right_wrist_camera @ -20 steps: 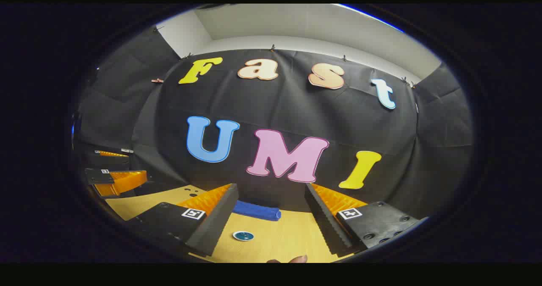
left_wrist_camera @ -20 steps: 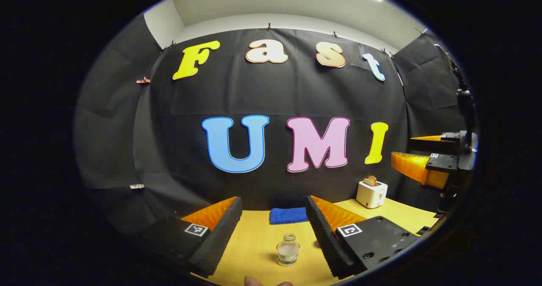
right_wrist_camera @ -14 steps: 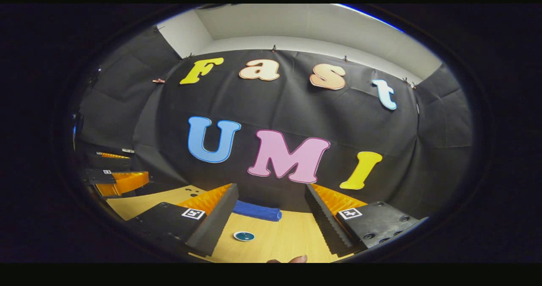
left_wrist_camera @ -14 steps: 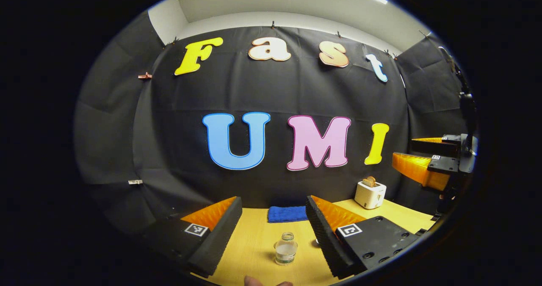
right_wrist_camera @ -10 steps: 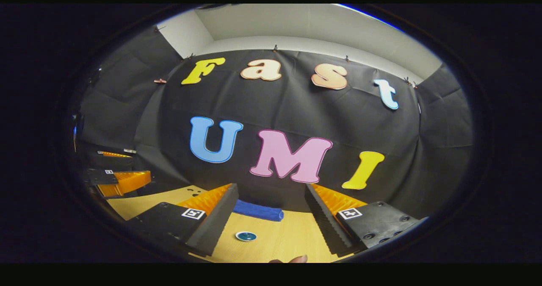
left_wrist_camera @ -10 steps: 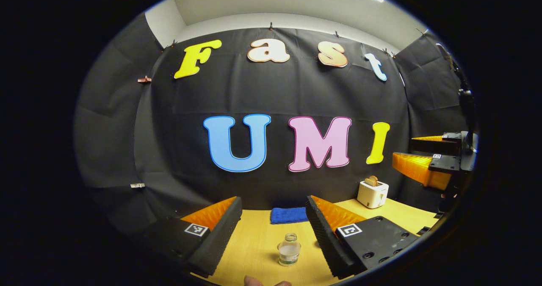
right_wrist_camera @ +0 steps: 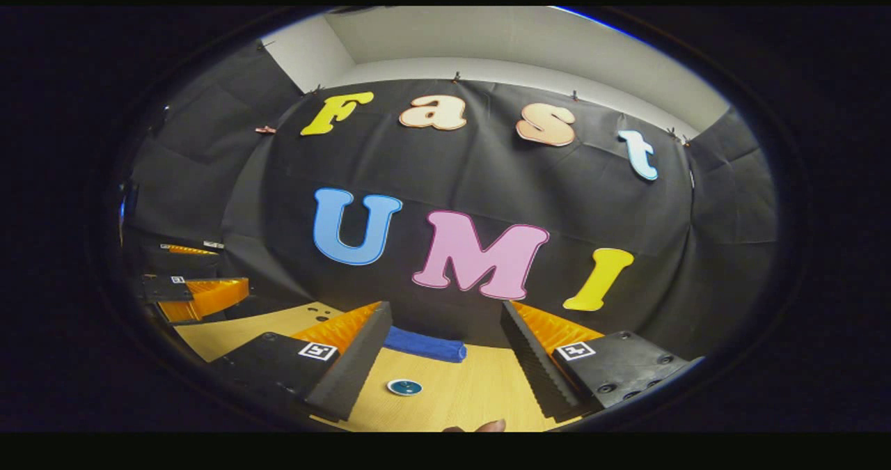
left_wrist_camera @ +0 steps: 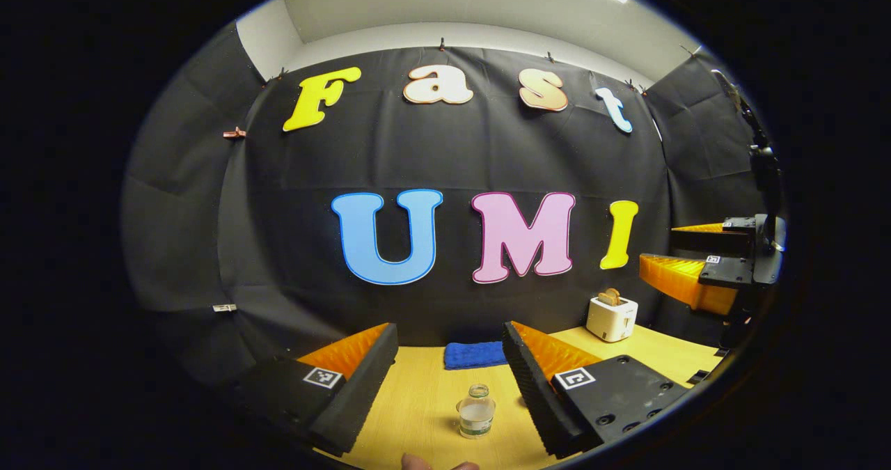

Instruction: Open the teacup lid with one hand, grasp the water bottle and pour water into the teacup with the other hand; after pouring, place the water bottle on the coaster and then close the teacup lid.

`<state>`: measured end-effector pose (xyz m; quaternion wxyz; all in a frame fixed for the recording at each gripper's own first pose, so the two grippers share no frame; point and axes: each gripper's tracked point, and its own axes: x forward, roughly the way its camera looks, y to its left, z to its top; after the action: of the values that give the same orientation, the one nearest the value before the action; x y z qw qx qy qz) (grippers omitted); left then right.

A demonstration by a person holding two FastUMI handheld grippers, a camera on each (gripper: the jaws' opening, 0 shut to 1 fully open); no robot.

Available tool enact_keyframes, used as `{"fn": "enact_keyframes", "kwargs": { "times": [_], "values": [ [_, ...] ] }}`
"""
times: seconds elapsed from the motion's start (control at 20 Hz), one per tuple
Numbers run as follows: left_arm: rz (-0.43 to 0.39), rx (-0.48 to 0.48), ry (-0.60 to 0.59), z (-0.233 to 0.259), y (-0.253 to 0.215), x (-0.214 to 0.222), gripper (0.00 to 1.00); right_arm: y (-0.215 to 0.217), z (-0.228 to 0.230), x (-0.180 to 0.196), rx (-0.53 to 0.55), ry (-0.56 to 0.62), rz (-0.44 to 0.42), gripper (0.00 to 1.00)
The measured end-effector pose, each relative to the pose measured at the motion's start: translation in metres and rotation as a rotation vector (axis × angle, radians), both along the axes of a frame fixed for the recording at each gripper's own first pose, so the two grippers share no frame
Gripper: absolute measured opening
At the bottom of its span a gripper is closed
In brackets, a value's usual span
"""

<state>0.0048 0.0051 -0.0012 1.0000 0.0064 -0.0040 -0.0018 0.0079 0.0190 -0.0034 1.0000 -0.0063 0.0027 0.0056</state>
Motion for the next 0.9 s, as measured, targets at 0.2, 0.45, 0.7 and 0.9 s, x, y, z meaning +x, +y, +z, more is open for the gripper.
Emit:
{"fn": "enact_keyframes", "kwargs": {
  "times": [0.2, 0.45, 0.7, 0.9],
  "values": [
    [-0.008, -0.004, -0.002, -0.005, -0.003, 0.006, 0.95, 0.006, -0.018, 0.007, 0.004, 0.024, 0.011, 0.98],
    [-0.02, -0.006, 0.01, -0.031, -0.012, 0.02, 0.95, 0.023, -0.069, 0.016, 0.001, 0.077, 0.039, 0.98],
    [-0.03, 0.014, 0.048, -0.089, -0.021, 0.037, 0.95, 0.034, -0.126, 0.03, 0.001, 0.103, 0.06, 0.96],
    [-0.03, 0.043, 0.077, -0.142, -0.026, 0.048, 0.95, 0.047, -0.19, 0.046, 0.037, 0.14, 0.083, 0.98]
  ]
}}
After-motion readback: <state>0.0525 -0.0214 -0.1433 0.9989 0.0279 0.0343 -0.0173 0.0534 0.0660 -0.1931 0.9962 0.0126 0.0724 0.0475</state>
